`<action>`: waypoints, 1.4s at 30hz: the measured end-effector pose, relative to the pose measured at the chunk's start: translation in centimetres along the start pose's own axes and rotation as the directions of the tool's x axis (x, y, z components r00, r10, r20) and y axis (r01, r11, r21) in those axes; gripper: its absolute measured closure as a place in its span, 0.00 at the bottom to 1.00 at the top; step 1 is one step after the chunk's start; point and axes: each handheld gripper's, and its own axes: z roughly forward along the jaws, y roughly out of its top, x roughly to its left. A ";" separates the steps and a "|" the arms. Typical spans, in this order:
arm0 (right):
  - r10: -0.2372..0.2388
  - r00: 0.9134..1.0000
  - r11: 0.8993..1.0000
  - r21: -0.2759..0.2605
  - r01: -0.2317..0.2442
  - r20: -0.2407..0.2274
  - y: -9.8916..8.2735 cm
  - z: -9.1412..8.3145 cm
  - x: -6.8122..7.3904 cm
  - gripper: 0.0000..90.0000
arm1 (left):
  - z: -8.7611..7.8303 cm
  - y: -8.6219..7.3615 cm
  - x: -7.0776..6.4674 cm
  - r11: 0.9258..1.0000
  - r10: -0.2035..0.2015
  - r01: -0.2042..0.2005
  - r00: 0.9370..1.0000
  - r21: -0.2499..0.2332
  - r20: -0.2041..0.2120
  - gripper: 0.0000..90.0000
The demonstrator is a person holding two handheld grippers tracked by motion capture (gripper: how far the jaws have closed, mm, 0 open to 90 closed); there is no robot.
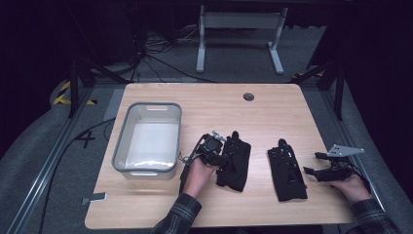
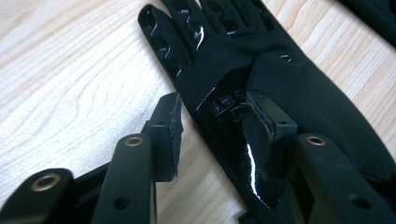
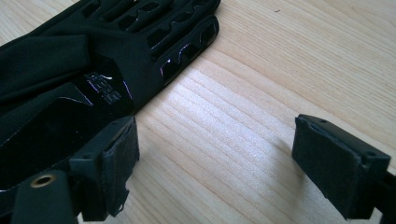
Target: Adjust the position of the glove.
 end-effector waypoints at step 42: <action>-0.187 0.931 0.980 0.010 0.201 -0.314 4.8 3.5 7.4 0.97 | -0.5 -0.6 -1.5 1.000 -0.009 0.010 0.998 -0.009 0.069 0.93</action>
